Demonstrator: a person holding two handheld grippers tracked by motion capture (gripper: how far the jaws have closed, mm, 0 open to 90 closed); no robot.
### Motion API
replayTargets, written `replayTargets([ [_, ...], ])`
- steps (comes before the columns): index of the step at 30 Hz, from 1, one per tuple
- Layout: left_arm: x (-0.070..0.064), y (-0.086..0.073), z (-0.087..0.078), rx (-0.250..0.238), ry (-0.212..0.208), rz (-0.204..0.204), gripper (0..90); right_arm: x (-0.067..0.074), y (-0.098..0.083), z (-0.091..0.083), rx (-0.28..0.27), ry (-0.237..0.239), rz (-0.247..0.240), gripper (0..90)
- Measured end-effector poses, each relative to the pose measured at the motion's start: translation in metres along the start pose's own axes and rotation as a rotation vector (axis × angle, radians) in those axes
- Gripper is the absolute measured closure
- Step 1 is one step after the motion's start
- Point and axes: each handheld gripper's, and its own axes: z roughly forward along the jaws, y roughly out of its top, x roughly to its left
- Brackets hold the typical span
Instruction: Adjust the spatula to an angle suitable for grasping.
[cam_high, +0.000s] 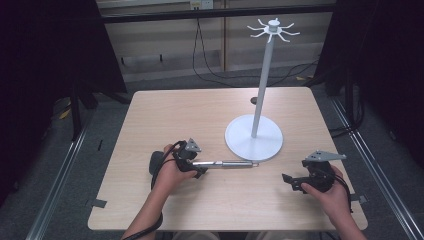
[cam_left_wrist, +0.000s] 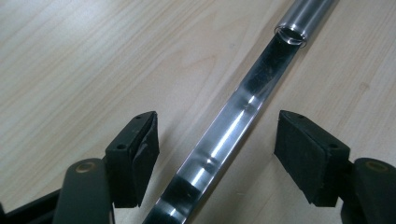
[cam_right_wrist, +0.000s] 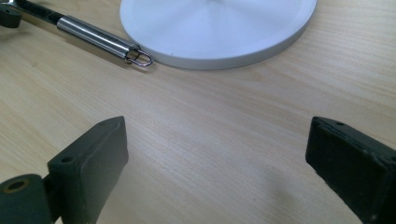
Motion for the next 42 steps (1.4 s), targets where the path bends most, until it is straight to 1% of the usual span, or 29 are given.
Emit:
replayTargets([
  [1, 0.0, -0.001, 0.002, -0.013, 0.001, -0.013, 29.5, 0.0, 0.0, 0.0, 0.001, 0.0, 0.0, 5.3],
  [2, 0.002, -0.002, 0.002, -0.008, -0.007, -0.004, 29.2, 0.0, 0.0, 0.0, 0.001, 0.0, 0.0, 5.3],
  [3, 0.002, -0.004, 0.003, -0.011, -0.007, -0.019, 29.2, 0.0, 0.0, 0.0, 0.0, -0.002, 0.001, 5.3],
  [4, 0.003, -0.005, 0.003, -0.009, -0.01, -0.018, 29.2, 0.0, 0.0, 0.0, 0.001, -0.002, 0.0, 5.3],
  [7, 0.004, -0.007, 0.003, -0.022, -0.013, -0.038, 29.5, 0.0, 0.0, 0.0, -0.001, -0.001, 0.0, 5.3],
  [10, 0.004, -0.007, 0.001, -0.003, -0.014, -0.033, 31.3, 0.0, 0.0, 0.001, 0.004, -0.003, 0.002, 5.4],
  [12, 0.002, -0.006, 0.0, 0.008, -0.025, -0.022, 33.1, 0.0, 0.0, 0.001, 0.004, -0.002, 0.001, 5.4],
  [14, 0.001, -0.005, -0.002, 0.033, -0.04, 0.003, 37.0, 0.001, 0.0, 0.001, 0.006, -0.002, 0.0, 5.4],
  [15, -0.001, -0.005, -0.002, 0.034, -0.043, -0.003, 37.0, 0.001, 0.0, 0.001, 0.006, -0.002, 0.0, 5.4],
  [17, -0.002, -0.005, -0.003, 0.041, -0.049, 0.007, 39.9, 0.001, 0.0, 0.001, 0.006, 0.0, -0.006, 5.3],
  [18, -0.002, -0.005, -0.004, 0.05, -0.052, 0.019, 42.5, 0.001, 0.0, 0.001, 0.006, 0.0, -0.006, 5.3],
  [19, -0.003, -0.006, -0.005, 0.048, -0.054, 0.013, 42.5, 0.001, 0.0, 0.001, 0.006, 0.0, -0.006, 5.3],
  [20, -0.004, -0.006, -0.007, 0.059, -0.055, 0.022, 49.9, 0.001, 0.0, 0.001, 0.006, -0.001, -0.005, 5.3],
  [21, -0.005, -0.006, -0.008, 0.059, -0.055, 0.015, 49.9, 0.001, 0.0, 0.001, 0.006, -0.001, -0.005, 5.3],
  [22, -0.007, -0.006, -0.009, 0.067, -0.057, 0.021, 56.3, 0.001, 0.0, 0.001, 0.006, -0.001, -0.005, 5.3],
  [23, -0.008, -0.006, -0.009, 0.071, -0.06, 0.02, 57.1, 0.001, 0.0, 0.002, 0.007, -0.004, -0.005, 5.4],
  [24, -0.011, -0.005, -0.01, 0.083, -0.069, 0.046, 58.6, 0.001, 0.0, 0.002, 0.008, -0.004, -0.003, 5.3],
  [25, -0.011, -0.005, -0.01, 0.083, -0.069, 0.046, 61.5, 0.002, 0.0, 0.002, 0.009, -0.004, -0.002, 5.3],
  [26, -0.012, -0.003, -0.011, 0.099, -0.083, 0.073, 61.5, 0.002, 0.0, 0.002, 0.009, -0.004, -0.002, 5.3],
  [28, -0.016, -0.001, -0.011, 0.123, -0.096, 0.082, 65.2, 0.002, 0.0, 0.002, 0.011, -0.001, 0.0, 5.3],
  [29, -0.018, 0.001, -0.011, 0.136, -0.107, 0.103, 67.5, 0.002, 0.0, 0.002, 0.01, 0.0, -0.003, 5.3],
  [31, -0.022, 0.004, -0.011, 0.16, -0.132, 0.143, 68.9, 0.002, 0.0, 0.002, 0.01, 0.0, -0.005, 5.3],
  [32, -0.024, 0.004, -0.011, 0.167, -0.146, 0.152, 71.1, 0.002, 0.0, 0.002, 0.013, -0.002, 0.0, 5.4],
  [33, -0.026, 0.005, -0.011, 0.173, -0.158, 0.163, 71.1, 0.002, 0.0, 0.002, 0.013, -0.002, 0.0, 5.4],
  [34, -0.029, 0.005, -0.011, 0.18, -0.165, 0.182, 73.2, 0.001, -0.001, 0.002, 0.012, -0.003, 0.0, 5.3],
  [36, -0.032, 0.007, -0.012, 0.203, -0.196, 0.229, 74.3, 0.001, -0.001, 0.002, 0.011, -0.002, 0.001, 5.3],
  [38, -0.035, 0.009, -0.012, 0.218, -0.198, 0.233, 75.2, 0.0, -0.001, 0.002, 0.011, -0.003, 0.005, 5.3],
  [40, -0.035, 0.01, -0.011, 0.225, -0.223, 0.25, 75.3, 0.0, -0.001, 0.002, 0.008, -0.006, 0.005, 5.4],
  [42, -0.036, 0.01, -0.011, 0.225, -0.233, 0.255, 75.3, 0.0, -0.001, 0.002, 0.009, -0.006, 0.006, 5.4],
])
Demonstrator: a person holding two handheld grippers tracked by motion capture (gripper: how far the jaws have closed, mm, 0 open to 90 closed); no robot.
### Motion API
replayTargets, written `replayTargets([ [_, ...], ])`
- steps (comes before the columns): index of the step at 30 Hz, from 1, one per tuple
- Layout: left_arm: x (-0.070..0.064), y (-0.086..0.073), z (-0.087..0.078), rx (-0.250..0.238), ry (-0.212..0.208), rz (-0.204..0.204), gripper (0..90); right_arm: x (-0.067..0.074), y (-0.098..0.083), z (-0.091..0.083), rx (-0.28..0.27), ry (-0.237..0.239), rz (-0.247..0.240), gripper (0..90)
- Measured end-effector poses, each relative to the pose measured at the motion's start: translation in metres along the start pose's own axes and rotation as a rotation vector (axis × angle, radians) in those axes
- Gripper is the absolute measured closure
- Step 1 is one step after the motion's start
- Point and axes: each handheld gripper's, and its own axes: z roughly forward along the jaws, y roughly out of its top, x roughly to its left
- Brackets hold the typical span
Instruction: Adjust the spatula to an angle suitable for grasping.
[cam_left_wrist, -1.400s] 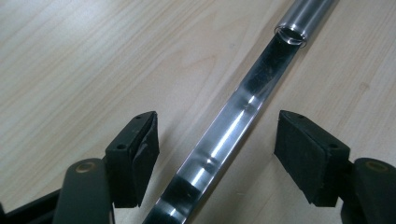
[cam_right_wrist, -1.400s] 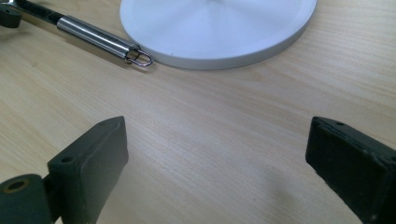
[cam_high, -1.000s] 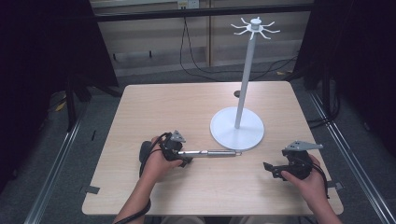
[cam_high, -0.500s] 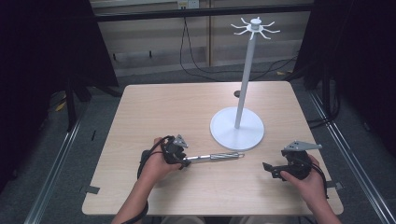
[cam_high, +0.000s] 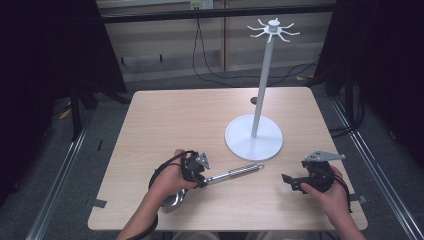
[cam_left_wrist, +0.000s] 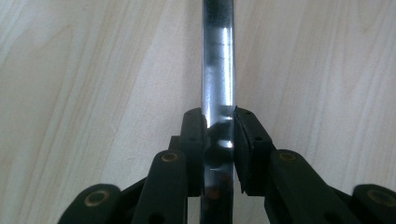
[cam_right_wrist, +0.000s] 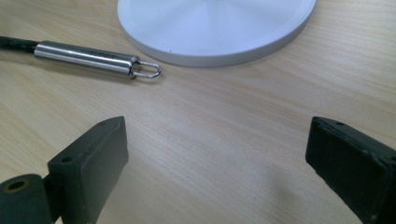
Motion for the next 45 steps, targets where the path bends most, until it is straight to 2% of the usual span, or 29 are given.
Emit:
replayTargets([
  [6, -0.001, -0.004, -0.003, 0.013, -0.018, -0.014, 75.4, -0.002, -0.001, 0.0, -0.001, -0.003, 0.005, 5.5],
  [11, 0.0, -0.008, -0.014, -0.035, 0.004, -0.052, 75.5, -0.001, 0.0, 0.0, 0.0, -0.001, 0.004, 5.6],
  [12, 0.001, -0.008, -0.018, -0.034, 0.002, -0.044, 75.5, -0.001, 0.0, 0.0, 0.0, -0.001, 0.004, 5.6],
  [21, 0.001, -0.006, -0.038, -0.167, 0.033, -0.109, 75.4, 0.002, 0.001, 0.002, -0.009, 0.01, 0.0, 5.8],
  [25, -0.001, -0.004, -0.043, -0.223, 0.055, -0.131, 75.4, 0.005, 0.005, -0.001, -0.053, 0.036, 0.02, 6.8],
  [26, -0.002, -0.002, -0.045, -0.251, 0.07, -0.138, 75.4, 0.007, 0.006, -0.001, -0.069, 0.05, 0.031, 6.9],
  [27, -0.002, -0.002, -0.045, -0.251, 0.07, -0.138, 75.5, 0.007, 0.006, -0.001, -0.069, 0.05, 0.031, 6.9],
  [29, -0.005, 0.001, -0.047, -0.285, 0.084, -0.156, 75.4, 0.016, 0.012, 0.0, -0.101, 0.083, 0.042, 7.6],
  [30, -0.005, 0.001, -0.047, -0.285, 0.084, -0.156, 75.5, 0.016, 0.012, 0.0, -0.101, 0.083, 0.042, 7.6],
  [32, -0.007, 0.003, -0.049, -0.297, 0.094, -0.153, 75.4, 0.026, 0.02, 0.003, -0.123, 0.105, 0.034, 8.1],
  [33, -0.008, 0.004, -0.049, -0.31, 0.099, -0.157, 75.4, 0.026, 0.02, 0.003, -0.123, 0.105, 0.034, 8.1],
  [34, -0.01, 0.006, -0.051, -0.33, 0.11, -0.164, 75.5, 0.033, 0.025, 0.005, -0.135, 0.113, 0.029, 8.5],
  [39, -0.012, 0.011, -0.052, -0.37, 0.119, -0.176, 75.5, 0.042, 0.034, 0.009, -0.148, 0.14, 0.039, 9.0],
  [42, -0.014, 0.017, -0.052, -0.376, 0.119, -0.167, 75.4, 0.055, 0.044, 0.013, -0.189, 0.169, 0.069, 9.8],
  [44, -0.015, 0.022, -0.051, -0.391, 0.116, -0.168, 75.4, 0.058, 0.048, 0.013, -0.191, 0.183, 0.08, 11.7],
  [45, -0.016, 0.024, -0.051, -0.392, 0.114, -0.168, 75.4, 0.063, 0.053, 0.014, -0.205, 0.205, 0.109, 15.2],
])
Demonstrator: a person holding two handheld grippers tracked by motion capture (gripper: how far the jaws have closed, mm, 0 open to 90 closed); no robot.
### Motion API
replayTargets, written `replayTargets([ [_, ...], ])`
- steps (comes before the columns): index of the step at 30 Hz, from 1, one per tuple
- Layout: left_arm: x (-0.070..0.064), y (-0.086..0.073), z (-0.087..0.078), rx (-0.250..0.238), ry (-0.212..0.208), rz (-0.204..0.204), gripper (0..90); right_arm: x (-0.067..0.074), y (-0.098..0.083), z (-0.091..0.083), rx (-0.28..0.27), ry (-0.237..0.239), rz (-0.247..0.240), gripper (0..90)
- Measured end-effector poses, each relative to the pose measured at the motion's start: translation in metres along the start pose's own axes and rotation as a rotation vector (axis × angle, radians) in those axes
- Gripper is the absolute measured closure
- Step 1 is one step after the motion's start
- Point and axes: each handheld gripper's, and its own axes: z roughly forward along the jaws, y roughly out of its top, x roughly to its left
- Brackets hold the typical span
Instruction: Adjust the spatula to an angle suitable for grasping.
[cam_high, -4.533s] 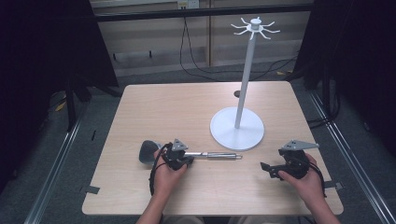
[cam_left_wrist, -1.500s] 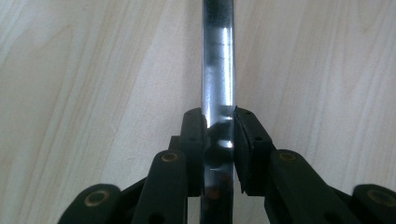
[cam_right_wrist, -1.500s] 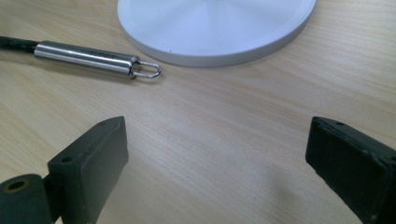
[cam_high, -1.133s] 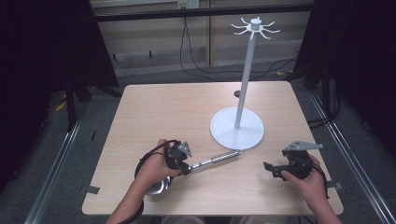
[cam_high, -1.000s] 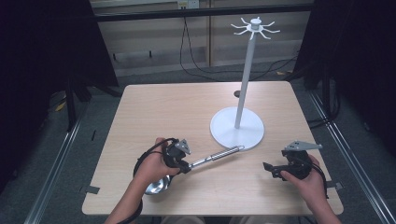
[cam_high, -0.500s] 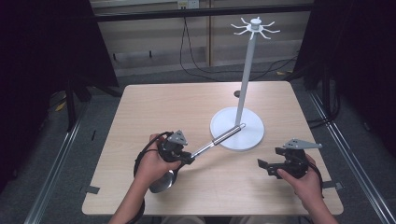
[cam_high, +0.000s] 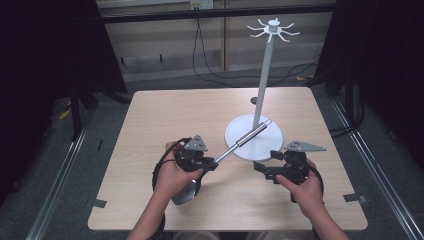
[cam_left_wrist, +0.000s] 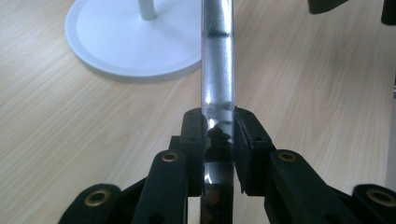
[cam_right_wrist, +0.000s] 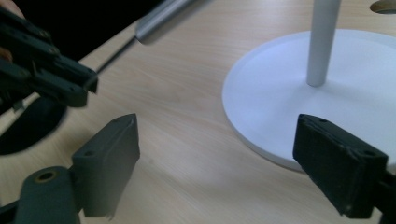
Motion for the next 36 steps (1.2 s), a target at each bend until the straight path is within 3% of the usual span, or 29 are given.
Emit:
replayTargets([
  [5, -0.007, 0.007, 0.005, -0.041, 0.0, 0.003, 75.4, 0.01, 0.006, 0.006, -0.026, 0.025, 0.028, 21.4],
  [6, -0.008, 0.008, 0.007, -0.057, -0.006, -0.005, 75.4, 0.012, 0.007, 0.008, -0.028, 0.035, 0.044, 24.4],
  [7, -0.011, 0.01, 0.009, -0.07, 0.009, 0.002, 75.4, 0.014, 0.008, 0.01, -0.049, 0.027, 0.09, 28.1],
  [11, -0.016, 0.013, 0.012, -0.09, 0.008, 0.005, 75.4, 0.021, 0.01, 0.015, -0.094, 0.056, 0.132, 37.6],
  [17, -0.023, 0.02, 0.015, -0.11, 0.019, 0.012, 75.4, 0.03, 0.017, 0.02, -0.129, 0.074, 0.144, 47.4],
  [21, -0.025, 0.02, 0.017, -0.137, 0.014, 0.008, 75.4, 0.035, 0.024, 0.021, -0.156, 0.092, 0.165, 65.5],
  [22, -0.028, 0.021, 0.018, -0.159, 0.022, 0.002, 75.4, 0.036, 0.025, 0.021, -0.155, 0.085, 0.147, 72.0],
  [25, -0.028, 0.021, 0.016, -0.168, 0.026, 0.003, 75.4, 0.038, 0.027, 0.02, -0.163, 0.085, 0.16, 75.8],
  [26, -0.028, 0.02, 0.016, -0.19, 0.016, 0.001, 75.4, 0.037, 0.03, 0.018, -0.189, 0.127, 0.215, 81.5],
  [30, -0.032, 0.022, 0.017, -0.222, 0.024, 0.002, 75.5, 0.041, 0.037, 0.013, -0.205, 0.182, 0.259, 88.2],
  [31, -0.032, 0.022, 0.018, -0.237, 0.011, -0.007, 75.6, 0.044, 0.039, 0.013, -0.21, 0.195, 0.252, 88.8],
  [33, -0.031, 0.021, 0.017, -0.268, -0.013, -0.03, 75.7, 0.05, 0.046, 0.009, -0.206, 0.173, 0.159, 88.8],
  [36, -0.032, 0.022, 0.014, -0.286, -0.014, -0.028, 75.7, 0.048, 0.05, 0.007, -0.204, 0.198, 0.157, 88.9],
])
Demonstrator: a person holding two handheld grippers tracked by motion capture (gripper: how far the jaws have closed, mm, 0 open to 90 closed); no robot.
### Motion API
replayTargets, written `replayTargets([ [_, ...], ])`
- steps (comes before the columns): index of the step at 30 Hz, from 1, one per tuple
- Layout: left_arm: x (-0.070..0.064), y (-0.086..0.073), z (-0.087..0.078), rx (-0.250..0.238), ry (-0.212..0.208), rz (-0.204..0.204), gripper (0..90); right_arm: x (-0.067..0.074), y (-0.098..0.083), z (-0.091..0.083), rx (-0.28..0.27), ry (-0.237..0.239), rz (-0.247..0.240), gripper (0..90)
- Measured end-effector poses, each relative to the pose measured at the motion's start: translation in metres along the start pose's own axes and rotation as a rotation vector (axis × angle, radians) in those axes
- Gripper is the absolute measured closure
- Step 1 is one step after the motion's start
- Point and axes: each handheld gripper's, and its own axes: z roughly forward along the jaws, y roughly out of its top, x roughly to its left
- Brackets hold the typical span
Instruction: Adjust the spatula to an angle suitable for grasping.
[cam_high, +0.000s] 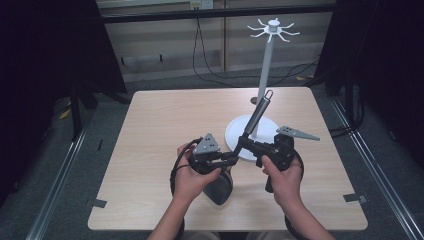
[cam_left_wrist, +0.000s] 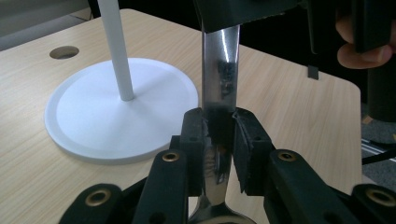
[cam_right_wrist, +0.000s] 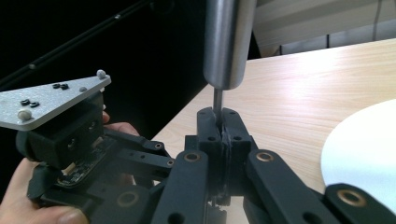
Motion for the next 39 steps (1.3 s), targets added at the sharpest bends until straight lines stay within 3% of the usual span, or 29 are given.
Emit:
replayTargets([
  [2, 0.0, 0.001, -0.002, -0.008, -0.005, -0.005, 75.6, 0.0, 0.001, 0.0, -0.004, 0.012, -0.006, 88.9],
  [5, 0.001, 0.002, -0.002, -0.034, -0.023, -0.011, 75.3, 0.003, 0.005, -0.002, 0.002, 0.024, -0.052, 88.8],
  [7, 0.002, 0.002, -0.004, -0.039, -0.004, -0.052, 63.2, 0.004, 0.011, -0.003, 0.011, 0.035, -0.107, 88.8],
  [8, 0.002, 0.002, -0.004, -0.039, -0.004, -0.052, 56.9, 0.004, 0.011, -0.003, 0.011, 0.035, -0.107, 88.8],
  [10, 0.001, 0.001, -0.005, -0.017, 0.014, -0.045, 52.9, 0.003, 0.014, -0.005, 0.015, 0.03, -0.131, 88.8],
  [12, 0.0, -0.001, -0.007, 0.015, 0.049, -0.041, 39.6, 0.0, 0.019, -0.007, 0.022, 0.037, -0.162, 88.8],
  [14, 0.001, -0.005, -0.008, 0.036, 0.085, -0.035, 35.3, -0.001, 0.021, -0.008, 0.028, 0.038, -0.177, 88.7],
  [20, 0.006, -0.021, -0.01, 0.06, 0.117, -0.057, 22.8, -0.006, 0.028, -0.01, 0.043, 0.022, -0.228, 88.7],
  [26, 0.014, -0.038, -0.009, 0.094, 0.141, -0.094, 17.2, -0.005, 0.035, -0.009, 0.056, 0.028, -0.267, 88.8],
  [33, 0.017, -0.049, -0.009, 0.133, 0.155, -0.088, 13.8, 0.002, 0.057, -0.007, 0.078, 0.022, -0.337, 88.7],
  [39, 0.018, -0.053, -0.005, 0.145, 0.165, -0.076, 11.4, 0.001, 0.071, -0.007, 0.083, 0.016, -0.351, 88.7],
])
